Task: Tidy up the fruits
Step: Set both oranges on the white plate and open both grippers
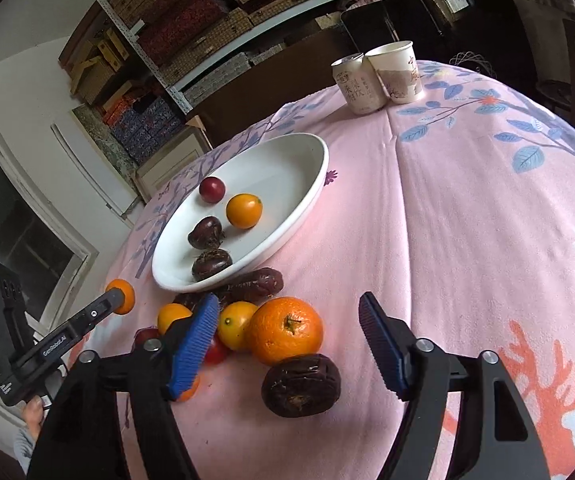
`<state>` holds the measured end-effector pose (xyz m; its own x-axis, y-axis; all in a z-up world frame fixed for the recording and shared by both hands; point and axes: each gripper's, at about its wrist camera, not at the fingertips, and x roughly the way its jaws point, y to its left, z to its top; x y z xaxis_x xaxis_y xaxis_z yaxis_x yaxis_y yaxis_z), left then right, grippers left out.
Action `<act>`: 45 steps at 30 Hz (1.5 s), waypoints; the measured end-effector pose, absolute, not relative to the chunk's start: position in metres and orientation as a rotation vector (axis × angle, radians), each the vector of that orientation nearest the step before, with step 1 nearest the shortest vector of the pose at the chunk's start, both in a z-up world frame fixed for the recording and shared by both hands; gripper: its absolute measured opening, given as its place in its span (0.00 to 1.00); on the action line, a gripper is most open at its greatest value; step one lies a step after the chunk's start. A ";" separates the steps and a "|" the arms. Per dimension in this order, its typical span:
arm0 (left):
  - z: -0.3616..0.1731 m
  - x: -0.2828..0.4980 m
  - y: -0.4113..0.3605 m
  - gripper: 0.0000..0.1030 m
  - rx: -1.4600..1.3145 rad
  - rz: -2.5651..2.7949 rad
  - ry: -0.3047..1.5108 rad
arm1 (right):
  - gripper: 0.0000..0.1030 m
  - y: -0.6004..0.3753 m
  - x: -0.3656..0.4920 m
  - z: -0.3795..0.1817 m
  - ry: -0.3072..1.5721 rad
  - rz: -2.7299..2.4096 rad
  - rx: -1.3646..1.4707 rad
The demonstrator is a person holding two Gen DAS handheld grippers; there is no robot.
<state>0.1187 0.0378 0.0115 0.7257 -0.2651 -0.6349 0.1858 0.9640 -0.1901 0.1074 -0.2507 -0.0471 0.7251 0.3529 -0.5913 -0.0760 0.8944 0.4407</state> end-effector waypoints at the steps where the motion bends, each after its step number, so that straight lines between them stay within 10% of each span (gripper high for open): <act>1: 0.013 0.118 0.038 0.35 -0.119 -0.248 0.712 | 0.71 -0.249 0.111 -0.051 0.752 0.255 0.409; 5: 0.013 0.115 0.044 0.35 -0.140 -0.244 0.707 | 0.46 -0.235 0.120 -0.066 0.848 0.300 0.370; 10: 0.009 0.117 0.051 0.35 -0.165 -0.233 0.726 | 0.43 -0.230 0.111 -0.063 0.834 0.298 0.325; 26: 0.030 0.188 0.022 0.35 -0.110 -0.206 0.732 | 0.43 -0.211 0.171 0.005 0.689 0.340 0.356; 30: 0.015 0.199 0.012 0.64 -0.067 -0.181 0.734 | 0.45 -0.207 0.193 -0.015 0.691 0.295 0.327; 45: 0.006 0.176 0.022 0.71 -0.056 -0.146 0.739 | 0.60 -0.220 0.173 -0.025 0.681 0.266 0.339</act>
<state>0.1756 0.0219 0.0056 0.7296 -0.1518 -0.6668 0.1124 0.9884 -0.1020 0.1732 -0.2201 -0.0250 0.7469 0.3477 -0.5667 -0.1290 0.9120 0.3895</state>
